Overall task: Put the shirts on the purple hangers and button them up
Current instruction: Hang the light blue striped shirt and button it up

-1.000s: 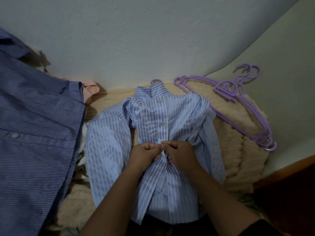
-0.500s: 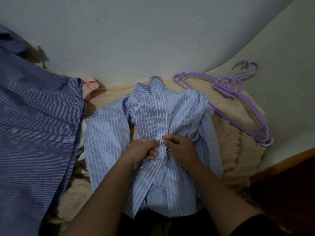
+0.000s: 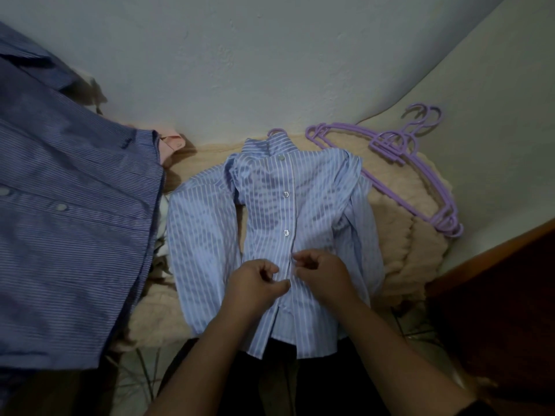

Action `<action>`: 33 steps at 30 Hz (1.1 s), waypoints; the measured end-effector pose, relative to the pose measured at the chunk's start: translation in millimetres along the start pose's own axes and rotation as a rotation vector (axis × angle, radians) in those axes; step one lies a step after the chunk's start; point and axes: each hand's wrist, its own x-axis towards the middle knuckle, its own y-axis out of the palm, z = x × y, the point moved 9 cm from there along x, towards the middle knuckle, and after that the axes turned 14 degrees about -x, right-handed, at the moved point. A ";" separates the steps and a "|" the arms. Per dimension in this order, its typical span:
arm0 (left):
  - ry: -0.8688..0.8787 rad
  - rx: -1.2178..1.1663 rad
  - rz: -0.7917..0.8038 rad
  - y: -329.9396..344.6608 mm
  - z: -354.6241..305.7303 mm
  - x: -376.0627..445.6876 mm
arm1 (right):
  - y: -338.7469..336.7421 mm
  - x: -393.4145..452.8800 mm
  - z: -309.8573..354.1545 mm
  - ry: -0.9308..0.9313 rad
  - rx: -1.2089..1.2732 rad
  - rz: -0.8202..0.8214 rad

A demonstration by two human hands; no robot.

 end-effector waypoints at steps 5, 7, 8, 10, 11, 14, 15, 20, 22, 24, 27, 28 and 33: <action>-0.017 -0.121 0.016 -1.0 0.1 -7.9 | -3.1 -5.9 3.4 0.016 -0.075 -0.012; -0.013 -0.223 0.019 -2.1 -2.4 -13.0 | -1.4 -8.0 8.7 -0.026 -0.169 0.024; -0.008 -0.252 0.014 -2.8 -3.3 -14.7 | -0.3 -8.8 10.5 -0.043 -0.208 0.042; -0.017 -0.298 -0.006 -3.5 -1.6 -16.0 | -0.5 -9.7 12.8 -0.064 -0.257 0.051; -0.043 -0.332 -0.017 -3.5 0.1 -16.1 | -1.0 -10.1 14.2 -0.071 -0.270 0.048; -0.092 -0.398 -0.018 1.3 2.1 -17.1 | -4.0 -10.0 14.4 -0.041 -0.232 0.017; -0.099 -0.392 -0.018 2.1 0.7 -17.9 | -4.9 -9.5 12.6 -0.019 -0.199 0.002; -0.085 -0.403 0.002 2.3 -13.1 -18.7 | -8.3 -7.1 7.0 0.044 -0.120 -0.030; -0.063 -0.416 0.006 0.2 -21.6 -17.3 | -8.2 -6.7 8.5 0.038 -0.117 -0.026; -0.058 -0.430 0.022 0.5 -26.2 -15.3 | -8.0 -6.6 9.9 0.031 -0.116 -0.033; -0.080 -0.452 0.028 -0.2 -27.2 -10.8 | -9.6 -6.0 8.8 0.027 -0.123 -0.047; -0.074 -0.432 0.029 -0.1 -27.0 -9.4 | -11.0 -5.3 8.2 0.026 -0.136 -0.053; -0.075 -0.302 0.057 7.0 -17.2 -9.8 | -17.4 -4.5 4.0 0.060 -0.075 -0.070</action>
